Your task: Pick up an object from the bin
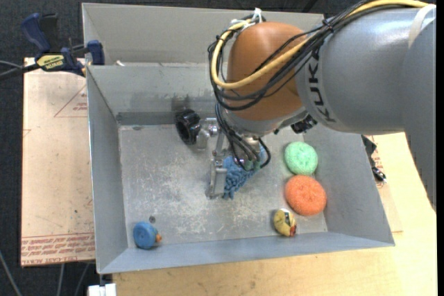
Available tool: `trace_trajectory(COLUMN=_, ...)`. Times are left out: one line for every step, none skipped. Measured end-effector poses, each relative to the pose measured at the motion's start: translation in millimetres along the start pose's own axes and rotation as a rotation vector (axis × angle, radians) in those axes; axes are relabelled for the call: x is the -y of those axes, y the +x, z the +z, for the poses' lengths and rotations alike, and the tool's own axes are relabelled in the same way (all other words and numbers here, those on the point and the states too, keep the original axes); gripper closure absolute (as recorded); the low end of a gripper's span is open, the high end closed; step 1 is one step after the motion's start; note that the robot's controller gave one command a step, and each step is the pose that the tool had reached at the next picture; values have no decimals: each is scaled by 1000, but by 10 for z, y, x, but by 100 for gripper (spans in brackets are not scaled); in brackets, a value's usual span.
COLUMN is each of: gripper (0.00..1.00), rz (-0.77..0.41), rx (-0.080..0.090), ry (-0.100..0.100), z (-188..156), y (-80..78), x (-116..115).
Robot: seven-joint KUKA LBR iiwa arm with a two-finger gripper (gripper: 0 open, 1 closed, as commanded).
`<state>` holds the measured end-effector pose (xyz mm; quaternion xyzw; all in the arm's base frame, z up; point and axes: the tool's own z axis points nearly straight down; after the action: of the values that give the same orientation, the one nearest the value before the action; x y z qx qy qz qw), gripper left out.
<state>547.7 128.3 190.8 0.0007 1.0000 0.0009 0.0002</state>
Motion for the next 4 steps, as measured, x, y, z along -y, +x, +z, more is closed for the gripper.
trace_trajectory(gripper=0, rz=0, rx=0, ry=0, z=0, y=0, x=0)
trace_trajectory(gripper=0, rz=0, rx=2, ry=0, z=9, y=-1, x=6)
trace_trajectory(gripper=0, rz=-6, rx=-5, ry=4, z=403, y=5, x=294)
trace_trajectory(gripper=0, rz=-99, rx=2, ry=-3, z=382, y=16, x=320)
